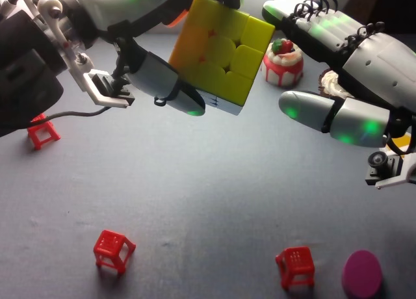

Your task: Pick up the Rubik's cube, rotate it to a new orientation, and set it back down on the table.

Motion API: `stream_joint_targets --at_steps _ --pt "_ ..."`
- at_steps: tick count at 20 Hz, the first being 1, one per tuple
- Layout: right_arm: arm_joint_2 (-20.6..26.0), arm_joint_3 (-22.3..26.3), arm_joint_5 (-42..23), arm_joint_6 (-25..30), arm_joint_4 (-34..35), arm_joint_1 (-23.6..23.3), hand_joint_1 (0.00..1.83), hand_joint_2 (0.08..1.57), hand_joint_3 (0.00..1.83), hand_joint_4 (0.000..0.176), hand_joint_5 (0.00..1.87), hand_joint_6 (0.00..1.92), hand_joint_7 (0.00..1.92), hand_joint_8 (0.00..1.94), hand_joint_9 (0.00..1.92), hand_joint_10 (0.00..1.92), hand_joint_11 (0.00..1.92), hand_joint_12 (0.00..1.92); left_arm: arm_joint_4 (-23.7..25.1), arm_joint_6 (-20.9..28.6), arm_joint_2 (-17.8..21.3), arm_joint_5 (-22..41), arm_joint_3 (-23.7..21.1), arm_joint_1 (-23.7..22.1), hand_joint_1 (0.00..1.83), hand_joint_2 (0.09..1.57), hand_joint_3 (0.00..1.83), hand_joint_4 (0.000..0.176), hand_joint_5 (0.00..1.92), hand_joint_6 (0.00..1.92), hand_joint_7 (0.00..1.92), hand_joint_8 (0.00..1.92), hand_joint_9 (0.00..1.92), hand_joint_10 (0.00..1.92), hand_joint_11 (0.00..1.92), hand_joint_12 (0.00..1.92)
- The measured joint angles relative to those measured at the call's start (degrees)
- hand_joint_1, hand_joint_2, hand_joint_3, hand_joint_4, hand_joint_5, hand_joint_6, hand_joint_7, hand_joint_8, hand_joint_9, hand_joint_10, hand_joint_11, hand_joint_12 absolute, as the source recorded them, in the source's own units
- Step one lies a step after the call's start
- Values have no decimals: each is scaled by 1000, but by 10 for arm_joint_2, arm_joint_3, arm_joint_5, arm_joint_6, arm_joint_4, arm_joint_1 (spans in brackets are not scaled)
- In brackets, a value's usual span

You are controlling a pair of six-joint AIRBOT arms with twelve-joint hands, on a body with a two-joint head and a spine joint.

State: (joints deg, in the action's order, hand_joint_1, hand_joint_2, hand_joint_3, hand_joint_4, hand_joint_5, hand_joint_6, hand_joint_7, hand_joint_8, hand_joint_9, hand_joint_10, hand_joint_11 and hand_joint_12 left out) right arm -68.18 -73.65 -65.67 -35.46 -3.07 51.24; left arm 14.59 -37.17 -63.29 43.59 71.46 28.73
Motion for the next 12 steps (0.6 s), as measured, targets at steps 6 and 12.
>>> stream_joint_targets --at_steps 6,12 --pt "2 13 -4 0 -17 0 136 1330 0 0 99 67 86 54 28 855 0 1393 -10 -4 1 2 0 1 1201 1028 487 0 794 1155 709 1813 1092 1921 1209 1921" --pt "8 23 -9 0 -37 0 142 1344 5 0 0 466 0 98 0 1260 0 1823 -6 -4 2 2 0 3 1230 722 1048 0 873 1363 871 1800 1036 1921 1144 1921"
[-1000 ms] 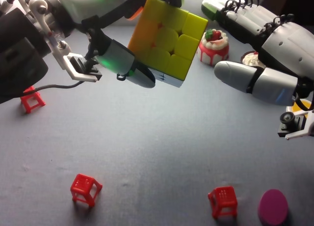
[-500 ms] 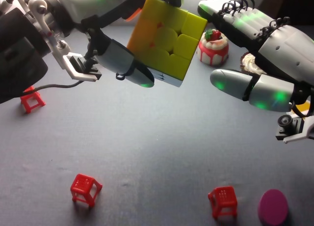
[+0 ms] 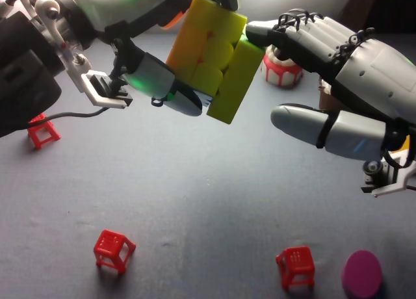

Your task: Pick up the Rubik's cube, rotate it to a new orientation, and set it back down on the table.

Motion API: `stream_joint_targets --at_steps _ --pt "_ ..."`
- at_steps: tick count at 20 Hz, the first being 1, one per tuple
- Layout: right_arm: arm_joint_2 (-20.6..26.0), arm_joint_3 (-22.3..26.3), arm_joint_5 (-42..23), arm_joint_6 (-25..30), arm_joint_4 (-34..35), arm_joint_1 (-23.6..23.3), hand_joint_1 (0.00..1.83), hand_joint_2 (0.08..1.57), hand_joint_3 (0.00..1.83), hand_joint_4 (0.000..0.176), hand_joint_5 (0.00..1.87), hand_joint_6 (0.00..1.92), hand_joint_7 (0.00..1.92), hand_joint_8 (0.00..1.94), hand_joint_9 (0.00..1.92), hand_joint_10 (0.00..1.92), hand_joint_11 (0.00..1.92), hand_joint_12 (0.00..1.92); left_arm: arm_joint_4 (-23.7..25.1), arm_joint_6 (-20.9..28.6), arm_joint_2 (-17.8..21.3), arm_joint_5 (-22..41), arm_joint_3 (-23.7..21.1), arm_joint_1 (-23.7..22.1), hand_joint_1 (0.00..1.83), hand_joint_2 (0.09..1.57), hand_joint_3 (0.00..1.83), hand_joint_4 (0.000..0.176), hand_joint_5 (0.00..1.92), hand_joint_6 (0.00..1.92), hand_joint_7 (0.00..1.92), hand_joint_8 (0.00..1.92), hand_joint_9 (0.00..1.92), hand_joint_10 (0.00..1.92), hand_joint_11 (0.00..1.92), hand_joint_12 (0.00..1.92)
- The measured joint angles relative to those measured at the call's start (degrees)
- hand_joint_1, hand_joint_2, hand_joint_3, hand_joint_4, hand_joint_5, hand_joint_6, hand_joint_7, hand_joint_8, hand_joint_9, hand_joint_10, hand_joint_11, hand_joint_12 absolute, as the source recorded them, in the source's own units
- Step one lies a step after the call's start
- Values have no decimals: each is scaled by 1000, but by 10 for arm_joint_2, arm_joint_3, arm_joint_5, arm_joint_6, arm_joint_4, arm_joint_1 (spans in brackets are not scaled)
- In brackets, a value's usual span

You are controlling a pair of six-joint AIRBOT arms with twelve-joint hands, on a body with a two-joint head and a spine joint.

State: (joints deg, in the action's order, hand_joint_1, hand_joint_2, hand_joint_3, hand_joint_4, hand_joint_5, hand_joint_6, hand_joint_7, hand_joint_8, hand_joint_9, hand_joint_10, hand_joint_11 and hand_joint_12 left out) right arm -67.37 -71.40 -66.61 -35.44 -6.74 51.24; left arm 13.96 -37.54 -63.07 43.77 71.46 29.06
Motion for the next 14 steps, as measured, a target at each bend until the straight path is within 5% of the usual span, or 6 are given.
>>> stream_joint_targets --at_steps 2,4,7,9,11,14 --pt "4 7 0 0 -7 0 81 1356 8 0 0 562 37 77 0 1265 0 1824 -1 0 0 0 0 0 1222 774 965 0 853 1309 829 1847 1166 1921 1263 1921" --pt "9 11 0 0 -18 0 37 1386 6 0 0 1015 143 988 15 1495 0 1912 -3 0 0 4 0 0 1197 821 960 0 806 1411 772 1914 1117 1921 1261 1921" --pt "9 19 -12 0 -39 -3 0 1395 5 0 3 1165 99 1088 5 1472 0 1895 -6 -3 0 2 0 2 1155 897 935 0 635 1635 771 1921 950 1921 1093 1921" --pt "8 21 -12 0 -60 -3 0 1395 3 0 24 1198 77 1125 0 1469 0 1891 -17 -8 0 4 2 2 1220 576 1449 0 922 1670 994 1921 1224 1921 1369 1921" --pt "8 21 -10 0 -60 -2 0 1394 2 0 0 1187 6 1141 0 1443 0 1861 -24 -10 0 4 3 2 1238 744 1097 0 826 1455 826 1911 1087 1921 1299 1921" --pt "7 21 -7 0 -60 -2 0 1392 0 0 0 1168 0 1150 0 1465 0 1792 -24 -9 0 5 3 2 1102 637 1214 0 913 1623 1245 1921 1365 1921 1500 1921"
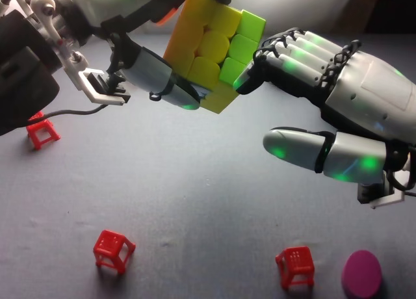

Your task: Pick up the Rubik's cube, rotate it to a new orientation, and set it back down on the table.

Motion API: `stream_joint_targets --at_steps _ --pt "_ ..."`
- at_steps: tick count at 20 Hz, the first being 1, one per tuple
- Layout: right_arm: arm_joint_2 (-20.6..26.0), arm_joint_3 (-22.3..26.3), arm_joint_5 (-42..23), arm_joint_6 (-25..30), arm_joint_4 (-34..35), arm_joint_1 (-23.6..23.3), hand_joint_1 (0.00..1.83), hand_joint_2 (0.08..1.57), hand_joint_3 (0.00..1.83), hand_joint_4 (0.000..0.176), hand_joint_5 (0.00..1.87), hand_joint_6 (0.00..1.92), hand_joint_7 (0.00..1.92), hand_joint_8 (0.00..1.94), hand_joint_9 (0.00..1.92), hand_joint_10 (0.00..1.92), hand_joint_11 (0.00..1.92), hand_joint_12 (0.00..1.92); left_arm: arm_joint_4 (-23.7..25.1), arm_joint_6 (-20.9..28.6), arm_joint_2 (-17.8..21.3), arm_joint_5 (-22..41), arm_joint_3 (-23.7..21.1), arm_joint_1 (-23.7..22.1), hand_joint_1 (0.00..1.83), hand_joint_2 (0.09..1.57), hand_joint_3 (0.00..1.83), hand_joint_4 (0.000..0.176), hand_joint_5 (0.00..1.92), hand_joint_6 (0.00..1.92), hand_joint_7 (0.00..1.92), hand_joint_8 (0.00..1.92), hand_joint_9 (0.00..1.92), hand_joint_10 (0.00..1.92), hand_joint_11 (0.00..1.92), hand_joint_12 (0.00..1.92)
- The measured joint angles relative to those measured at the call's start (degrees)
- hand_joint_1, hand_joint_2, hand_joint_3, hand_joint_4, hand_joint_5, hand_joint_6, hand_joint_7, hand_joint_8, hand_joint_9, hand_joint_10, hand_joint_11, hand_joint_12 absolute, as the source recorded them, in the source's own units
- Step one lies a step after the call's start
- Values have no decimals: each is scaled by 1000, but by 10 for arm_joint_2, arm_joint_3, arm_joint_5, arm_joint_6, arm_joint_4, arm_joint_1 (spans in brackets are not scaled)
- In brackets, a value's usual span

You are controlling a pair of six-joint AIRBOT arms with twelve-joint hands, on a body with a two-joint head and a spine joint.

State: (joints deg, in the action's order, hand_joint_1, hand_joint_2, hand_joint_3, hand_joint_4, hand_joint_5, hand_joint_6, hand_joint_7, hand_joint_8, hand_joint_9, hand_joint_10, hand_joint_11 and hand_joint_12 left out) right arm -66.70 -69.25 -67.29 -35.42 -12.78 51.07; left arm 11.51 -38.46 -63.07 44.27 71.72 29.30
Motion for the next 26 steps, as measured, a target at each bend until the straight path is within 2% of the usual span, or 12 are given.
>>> stream_joint_targets --at_steps 2,3,5,7,10,13,15,16,18,21,23,26 --pt "0 0 0 0 -1 0 0 1404 4 0 0 1171 26 1155 0 1482 0 1859 0 0 0 0 0 0 1154 869 917 0 717 1536 829 1921 1076 1921 1280 1921" --pt "0 0 0 0 -1 0 0 1395 0 0 0 1195 42 1159 0 1480 0 1895 0 0 0 0 0 0 1184 794 1066 0 753 1585 830 1921 1105 1921 1306 1921" --pt "0 0 0 0 -1 0 0 1397 1 0 0 1105 10 1182 0 1491 0 1919 -2 -1 0 1 0 3 1049 741 1194 0 798 1809 1211 1921 1356 1921 1519 1921" --pt "1 7 0 0 3 0 74 1398 1 0 0 770 0 908 0 1530 0 1921 -9 0 -3 3 3 7 1040 716 1248 0 817 1835 1252 1921 1384 1921 1547 1921" --pt "26 29 0 0 -3 0 309 1387 0 0 173 1050 76 1094 0 1521 0 1918 -30 3 -13 9 8 17 1398 652 1082 0 1149 1920 1337 1921 1443 1921 1590 1921" --pt "69 52 -5 0 20 0 13 1421 5 0 57 1076 89 994 9 1458 0 1880 -51 10 -26 10 21 36 1401 633 1094 0 1141 1921 1367 1921 1468 1921 1588 1921" --pt "91 57 -24 0 54 0 4 1414 1 0 102 1102 140 947 73 1406 0 1839 -68 19 -39 4 28 47 1090 680 1202 0 868 1717 1305 1921 1443 1921 1557 1921" --pt "98 59 -30 0 62 0 0 1408 0 0 104 1130 182 970 93 1404 0 1846 -74 24 -43 4 32 52 1194 671 1229 0 866 1554 986 1921 1285 1921 1392 1921" --pt "113 71 -37 0 75 0 0 1389 0 0 85 1190 200 1053 103 1422 0 1863 -77 31 -54 -2 42 60 1202 597 1451 0 897 1760 985 1921 1190 1921 1266 1921" --pt "127 77 -61 0 82 0 2 1386 0 0 75 1233 184 1162 153 1510 0 1921 -82 42 -65 -20 55 62 1352 690 1256 0 814 1822 818 1823 817 1921 938 1921" --pt "130 77 -63 0 94 0 2 1385 0 0 91 1203 189 1126 158 1475 0 1921 -85 46 -76 -38 66 65 1145 1112 447 0 740 1672 534 1625 455 1921 520 1921" --pt "130 75 -63 0 97 0 0 1395 2 0 83 1225 179 1122 135 1474 0 1921 -86 59 -90 -67 80 76 1173 1250 57 0 598 1407 784 1549 763 1838 826 1921"
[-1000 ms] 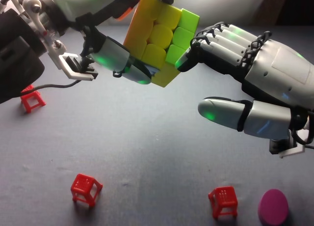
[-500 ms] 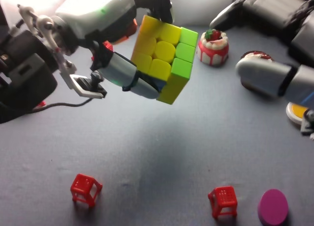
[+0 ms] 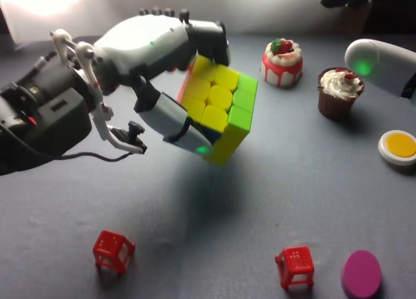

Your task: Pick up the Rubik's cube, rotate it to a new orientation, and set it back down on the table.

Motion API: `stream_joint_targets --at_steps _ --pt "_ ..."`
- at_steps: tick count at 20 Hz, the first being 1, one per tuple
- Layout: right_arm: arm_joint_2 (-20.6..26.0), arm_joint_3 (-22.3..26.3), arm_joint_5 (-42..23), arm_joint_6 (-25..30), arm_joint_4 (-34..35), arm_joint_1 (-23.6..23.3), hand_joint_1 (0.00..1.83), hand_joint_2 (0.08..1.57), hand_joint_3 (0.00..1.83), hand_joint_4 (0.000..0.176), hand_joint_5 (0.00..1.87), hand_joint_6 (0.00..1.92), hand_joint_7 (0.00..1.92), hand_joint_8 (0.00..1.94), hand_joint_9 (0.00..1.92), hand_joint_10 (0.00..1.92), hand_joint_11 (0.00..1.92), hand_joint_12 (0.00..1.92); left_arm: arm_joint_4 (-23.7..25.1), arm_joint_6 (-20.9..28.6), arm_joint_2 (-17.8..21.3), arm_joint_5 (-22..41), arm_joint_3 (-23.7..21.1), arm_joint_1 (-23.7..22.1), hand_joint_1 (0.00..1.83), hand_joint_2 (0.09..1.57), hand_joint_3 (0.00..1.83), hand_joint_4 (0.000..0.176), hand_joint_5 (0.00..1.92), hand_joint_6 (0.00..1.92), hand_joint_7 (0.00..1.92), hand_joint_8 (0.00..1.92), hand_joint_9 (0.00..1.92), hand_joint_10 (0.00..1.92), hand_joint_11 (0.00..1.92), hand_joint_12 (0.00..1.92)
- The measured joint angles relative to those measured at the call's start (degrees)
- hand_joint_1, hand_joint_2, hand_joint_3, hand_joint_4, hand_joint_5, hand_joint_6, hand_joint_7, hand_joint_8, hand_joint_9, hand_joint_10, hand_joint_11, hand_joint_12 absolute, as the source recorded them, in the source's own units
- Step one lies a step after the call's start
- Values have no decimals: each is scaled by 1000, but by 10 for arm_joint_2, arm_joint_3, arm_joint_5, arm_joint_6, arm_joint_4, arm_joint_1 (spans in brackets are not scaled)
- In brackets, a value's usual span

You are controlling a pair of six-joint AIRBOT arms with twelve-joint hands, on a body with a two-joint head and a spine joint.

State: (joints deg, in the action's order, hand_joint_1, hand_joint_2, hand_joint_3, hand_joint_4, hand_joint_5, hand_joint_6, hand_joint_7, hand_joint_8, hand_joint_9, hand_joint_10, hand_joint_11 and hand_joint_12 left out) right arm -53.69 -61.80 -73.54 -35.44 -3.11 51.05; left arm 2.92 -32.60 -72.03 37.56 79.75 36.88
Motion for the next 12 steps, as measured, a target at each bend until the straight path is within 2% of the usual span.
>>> stream_joint_targets --at_steps 1,2,3,4,5,6,7,8,9,10,11,12 --pt "0 0 0 0 0 0 0 1397 2 0 91 1234 181 1121 130 1471 0 1921 -2 4 -3 -6 3 6 1147 1286 28 0 543 1496 761 1543 707 1770 751 1921" --pt "0 -1 0 0 0 0 0 1397 2 0 110 1262 189 1113 131 1459 0 1921 -3 6 -3 -14 4 10 1090 1330 17 0 493 1596 678 1588 504 1649 452 1921" --pt "0 -2 0 0 1 0 0 1398 2 0 88 1254 183 1108 124 1455 0 1921 -6 8 -3 -16 5 14 992 1236 0 7 302 1213 396 1127 299 1342 118 1839" --pt "1 -2 0 0 5 0 0 1398 2 0 97 1229 195 1102 134 1449 0 1921 -6 8 -2 -20 6 18 1017 1200 0 6 289 966 360 856 242 1166 23 1762" --pt "2 -2 0 0 5 0 0 1404 4 0 102 1223 205 1102 146 1449 0 1921 -8 14 -1 -20 6 24 1051 1152 0 0 302 618 379 532 220 911 4 1649" --pt "3 -2 0 0 5 0 0 1407 4 0 79 1210 186 1097 123 1444 0 1921 -8 14 2 -19 4 28 1076 1124 0 17 298 373 349 328 136 923 0 1703" --pt "4 -3 0 0 6 0 0 1405 3 0 58 1209 169 1099 106 1455 0 1921 -8 15 5 -16 1 34 1090 1101 0 47 310 237 339 207 77 932 0 1715" --pt "5 -4 -1 0 7 0 0 1410 4 0 46 1247 155 1122 104 1497 0 1921 -9 16 12 -11 -5 42 1050 1086 0 102 241 141 255 105 15 726 0 1528" --pt "5 -4 -1 0 11 0 0 1410 3 0 53 1258 152 1124 102 1503 0 1921 -15 19 16 -2 -7 51 932 1064 0 138 133 56 140 28 2 418 0 1322" --pt "5 -4 -2 0 15 0 0 1407 1 0 69 1245 161 1108 120 1483 0 1921 -19 25 24 11 -14 61 880 1028 0 138 70 14 33 7 0 83 0 827" --pt "7 -4 -3 0 14 0 0 1406 1 0 52 1244 146 1099 113 1495 0 1921 -21 25 33 20 -19 68 839 1005 0 120 46 9 6 1 0 16 0 442" --pt "7 -4 -3 0 14 0 0 1404 0 0 14 1226 118 1083 97 1493 0 1921 -25 23 41 31 -25 72 799 941 0 119 8 1 0 0 0 2 0 88"
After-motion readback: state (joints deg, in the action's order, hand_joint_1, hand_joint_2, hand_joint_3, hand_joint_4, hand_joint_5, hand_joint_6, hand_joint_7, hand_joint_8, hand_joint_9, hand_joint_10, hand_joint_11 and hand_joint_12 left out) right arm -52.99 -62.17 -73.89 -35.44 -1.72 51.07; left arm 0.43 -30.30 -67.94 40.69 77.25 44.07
